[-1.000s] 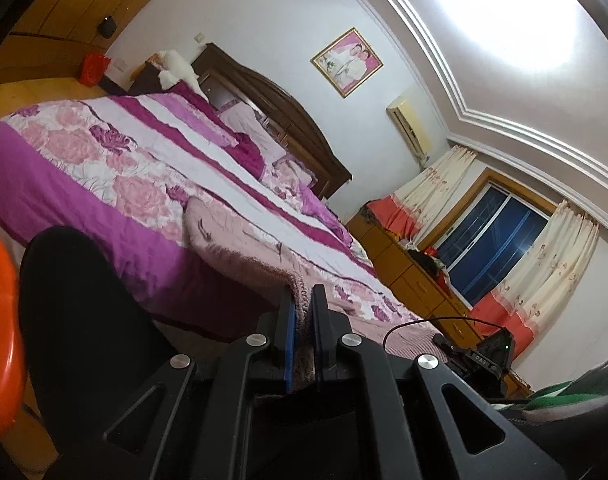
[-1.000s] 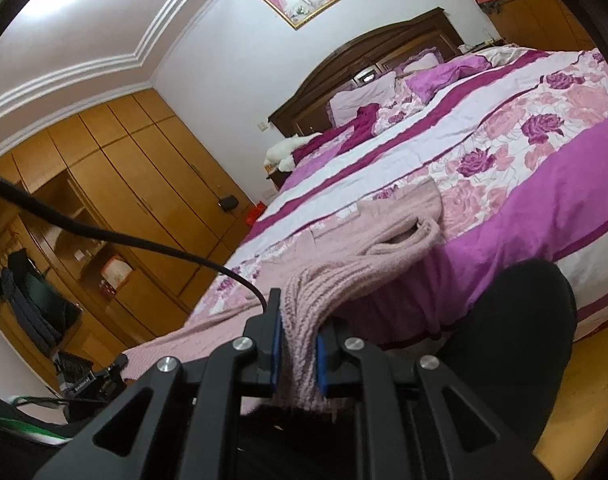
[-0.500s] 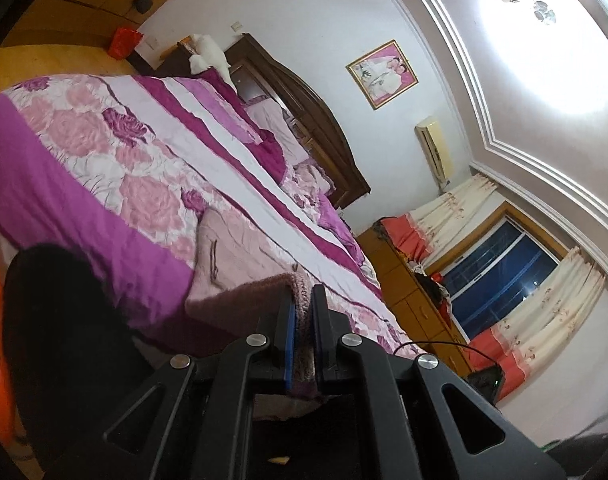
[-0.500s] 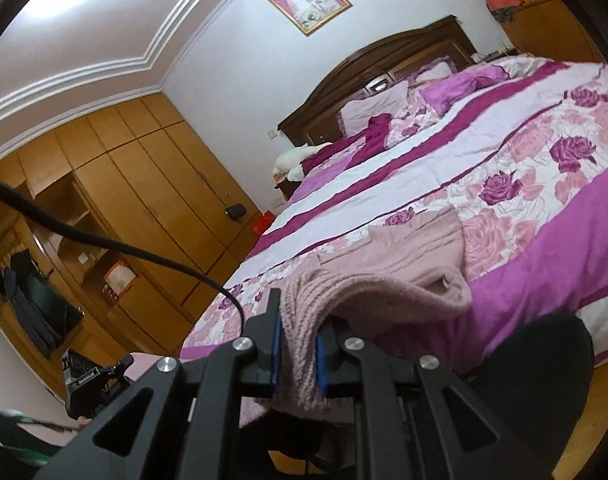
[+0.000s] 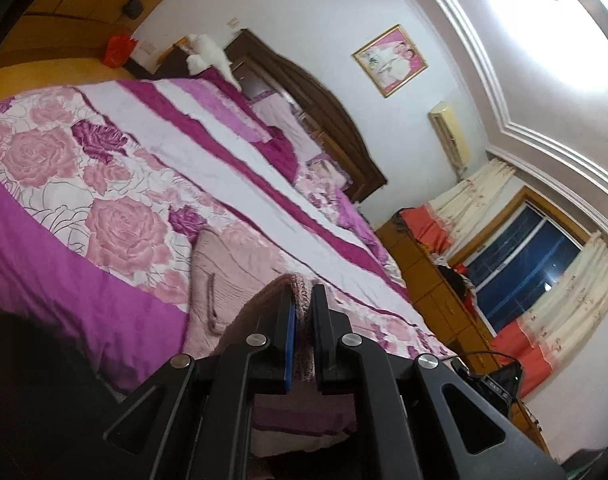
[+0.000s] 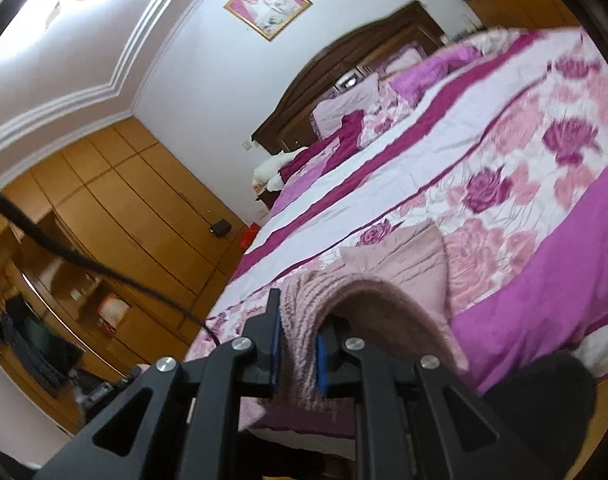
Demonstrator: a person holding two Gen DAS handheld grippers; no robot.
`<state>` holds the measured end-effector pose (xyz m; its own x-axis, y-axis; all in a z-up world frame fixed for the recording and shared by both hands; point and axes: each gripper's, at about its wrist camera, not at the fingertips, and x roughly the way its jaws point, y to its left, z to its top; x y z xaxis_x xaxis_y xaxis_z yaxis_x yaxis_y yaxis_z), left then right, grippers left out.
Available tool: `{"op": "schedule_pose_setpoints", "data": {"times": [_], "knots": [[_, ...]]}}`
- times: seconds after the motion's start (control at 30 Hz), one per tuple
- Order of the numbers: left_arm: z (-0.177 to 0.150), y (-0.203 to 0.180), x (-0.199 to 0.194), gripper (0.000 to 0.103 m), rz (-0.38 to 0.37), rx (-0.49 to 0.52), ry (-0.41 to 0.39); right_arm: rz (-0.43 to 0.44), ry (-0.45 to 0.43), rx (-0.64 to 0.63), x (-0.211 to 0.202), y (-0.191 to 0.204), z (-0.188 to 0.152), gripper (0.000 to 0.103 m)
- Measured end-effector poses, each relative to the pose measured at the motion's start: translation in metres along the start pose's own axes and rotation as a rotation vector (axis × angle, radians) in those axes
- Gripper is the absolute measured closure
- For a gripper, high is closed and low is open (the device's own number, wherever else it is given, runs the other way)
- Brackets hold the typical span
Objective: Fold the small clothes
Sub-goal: 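Lift the hem with both grippers and carry it over toward the collar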
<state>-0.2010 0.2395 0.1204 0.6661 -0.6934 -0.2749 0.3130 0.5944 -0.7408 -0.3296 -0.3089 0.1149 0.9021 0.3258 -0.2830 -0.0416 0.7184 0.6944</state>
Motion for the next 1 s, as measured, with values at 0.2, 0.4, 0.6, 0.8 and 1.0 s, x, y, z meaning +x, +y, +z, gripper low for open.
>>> {"op": "schedule_pose_setpoints", "data": {"times": [0.2, 0.4, 0.6, 0.8, 1.0], "knots": [[0.012, 0.01, 0.023, 0.103, 0.029, -0.012, 0.019, -0.021, 0.011, 0.03, 0.023, -0.016, 0.004, 0.089], [0.02, 0.02, 0.045, 0.103, 0.042, -0.016, 0.034, -0.028, 0.034, 0.046, 0.039, -0.025, 0.014, 0.089], [0.025, 0.028, 0.07, 0.103, 0.056, -0.028, 0.057, -0.052, 0.043, 0.044, 0.058, -0.035, 0.021, 0.089], [0.034, 0.037, 0.099, 0.103, 0.092, -0.041, 0.089, -0.067, 0.062, 0.086, 0.086, -0.054, 0.035, 0.089], [0.045, 0.046, 0.126, 0.103, 0.139, -0.05, 0.111, -0.076, 0.092, 0.078, 0.125, -0.066, 0.054, 0.089]]}}
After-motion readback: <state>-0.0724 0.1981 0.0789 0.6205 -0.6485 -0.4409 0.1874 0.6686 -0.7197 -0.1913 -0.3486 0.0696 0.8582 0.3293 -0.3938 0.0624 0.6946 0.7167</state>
